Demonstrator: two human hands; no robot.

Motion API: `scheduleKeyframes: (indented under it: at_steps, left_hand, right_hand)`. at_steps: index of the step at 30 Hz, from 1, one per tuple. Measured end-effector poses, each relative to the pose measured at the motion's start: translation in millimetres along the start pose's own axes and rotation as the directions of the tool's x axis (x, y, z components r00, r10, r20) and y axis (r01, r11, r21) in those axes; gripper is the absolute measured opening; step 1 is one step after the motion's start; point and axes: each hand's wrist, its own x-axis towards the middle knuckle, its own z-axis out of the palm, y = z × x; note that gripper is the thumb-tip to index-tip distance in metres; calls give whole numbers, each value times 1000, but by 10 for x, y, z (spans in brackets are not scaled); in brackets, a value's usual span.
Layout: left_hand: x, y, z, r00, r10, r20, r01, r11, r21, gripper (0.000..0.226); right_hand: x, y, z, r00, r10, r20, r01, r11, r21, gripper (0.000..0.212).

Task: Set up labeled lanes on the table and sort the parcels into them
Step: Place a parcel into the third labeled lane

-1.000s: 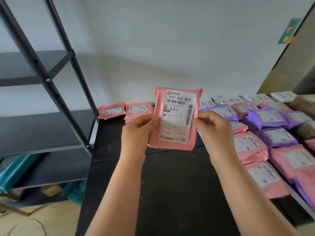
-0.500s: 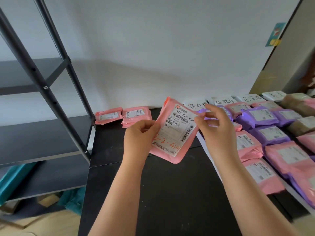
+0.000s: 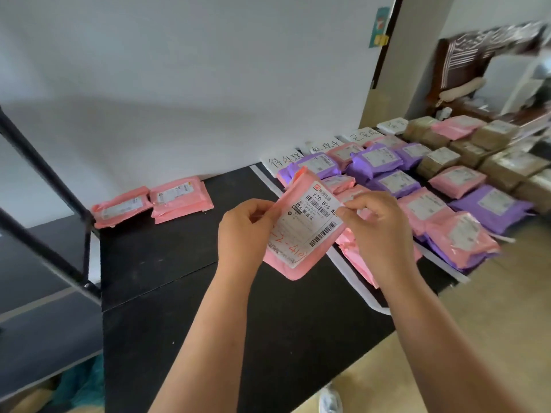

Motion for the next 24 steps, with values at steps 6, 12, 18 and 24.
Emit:
scheduleKeyframes:
  at_steps: [6,12,18,24]
  left_hand:
    - [-147,66,526,994,81,69,-85,994,61,22]
    - [-333,239,1271,997,72,1,-72,993,90,53]
    - [-693,552,2369,974,-108,198,82,987,138,34]
    - [-1131,833,3407,968,-72,241,50,994,92,39]
  right_hand:
    - [-112,235,-497,982,177,-69,-174,983,58,7]
    - [-32,681,-1201,923,287,-256,-253,955,158,11]
    - [74,1388,-2116,853,381,-356,-272,908,319,21]
    - [120,2042,-3026,828,420,-372,-302,892,337,21]
